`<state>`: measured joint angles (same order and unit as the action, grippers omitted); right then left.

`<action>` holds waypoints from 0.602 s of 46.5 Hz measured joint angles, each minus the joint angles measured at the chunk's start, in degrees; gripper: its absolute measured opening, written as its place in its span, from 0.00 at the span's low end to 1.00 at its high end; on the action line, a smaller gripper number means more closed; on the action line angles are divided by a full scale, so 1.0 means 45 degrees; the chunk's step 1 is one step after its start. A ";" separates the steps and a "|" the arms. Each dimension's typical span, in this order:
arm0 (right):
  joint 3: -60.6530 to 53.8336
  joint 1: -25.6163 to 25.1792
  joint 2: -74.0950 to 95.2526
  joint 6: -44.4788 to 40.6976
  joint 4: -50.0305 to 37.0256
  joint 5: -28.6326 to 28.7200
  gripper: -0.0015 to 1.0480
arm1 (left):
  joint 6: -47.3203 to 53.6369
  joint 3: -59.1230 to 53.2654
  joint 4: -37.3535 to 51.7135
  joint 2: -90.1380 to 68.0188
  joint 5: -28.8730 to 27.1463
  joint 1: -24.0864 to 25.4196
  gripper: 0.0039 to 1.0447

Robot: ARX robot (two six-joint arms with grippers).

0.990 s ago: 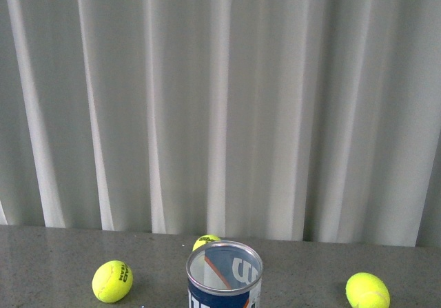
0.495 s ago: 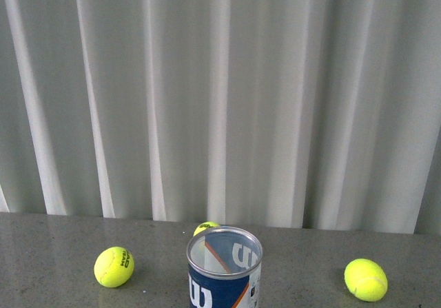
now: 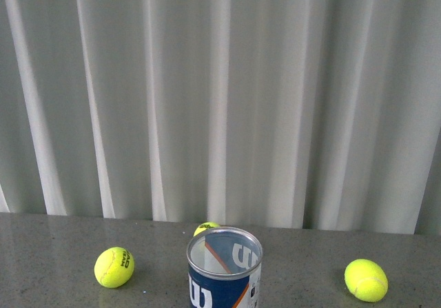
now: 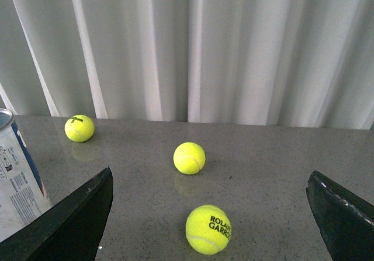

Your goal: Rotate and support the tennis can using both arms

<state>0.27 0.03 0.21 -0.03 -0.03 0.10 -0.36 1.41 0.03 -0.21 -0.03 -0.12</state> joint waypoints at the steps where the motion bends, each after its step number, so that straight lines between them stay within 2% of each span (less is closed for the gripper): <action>1: 0.0000 0.0000 0.0000 0.0000 0.0000 0.0005 0.93 | 0.0000 0.0000 0.0000 0.0000 0.0000 0.0000 0.16; 6: 0.0000 0.0000 0.0000 0.0005 0.0000 0.0005 0.93 | 0.0000 0.0000 0.0000 0.0000 0.0000 0.0000 0.36; 24: 0.0000 0.0000 0.0000 0.0000 0.0000 0.0005 0.93 | 0.0000 0.0000 0.0000 0.0005 0.0000 0.0000 0.93; 26: 0.0000 0.0000 0.0000 0.0000 0.0000 0.0005 0.93 | 0.0029 0.0000 0.0000 0.0005 0.0000 0.0000 0.95; 28: 0.0000 0.0000 0.0000 0.0000 0.0000 0.0000 0.93 | 0.0024 0.0000 0.0000 0.0005 0.0000 0.0000 0.93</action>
<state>0.27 0.03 0.21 -0.03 -0.03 0.10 -0.25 1.41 0.03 -0.19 -0.03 -0.12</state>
